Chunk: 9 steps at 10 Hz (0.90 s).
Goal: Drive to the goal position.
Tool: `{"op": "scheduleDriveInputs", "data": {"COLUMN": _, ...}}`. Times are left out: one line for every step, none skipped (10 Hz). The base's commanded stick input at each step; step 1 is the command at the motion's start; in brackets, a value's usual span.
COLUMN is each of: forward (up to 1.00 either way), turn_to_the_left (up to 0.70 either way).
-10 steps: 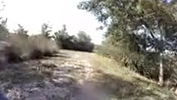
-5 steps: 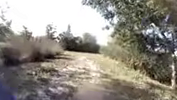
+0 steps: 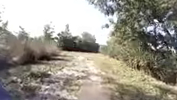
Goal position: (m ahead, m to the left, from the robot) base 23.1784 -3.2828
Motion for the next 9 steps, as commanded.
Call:
{"op": "scheduleDriveInputs", "data": {"forward": 0.0, "turn_to_the_left": 0.0}}
{"op": "scheduleDriveInputs", "data": {"forward": 0.0, "turn_to_the_left": 0.0}}
{"op": "scheduleDriveInputs", "data": {"forward": 0.0, "turn_to_the_left": 0.0}}
{"op": "scheduleDriveInputs", "data": {"forward": 0.0, "turn_to_the_left": 0.0}}
{"op": "scheduleDriveInputs", "data": {"forward": 0.0, "turn_to_the_left": 0.0}}
{"op": "scheduleDriveInputs", "data": {"forward": 0.0, "turn_to_the_left": 0.0}}
{"op": "scheduleDriveInputs", "data": {"forward": 0.0, "turn_to_the_left": 0.0}}
{"op": "scheduleDriveInputs", "data": {"forward": 0.0, "turn_to_the_left": 0.0}}
{"op": "scheduleDriveInputs", "data": {"forward": 0.52, "turn_to_the_left": 0.0}}
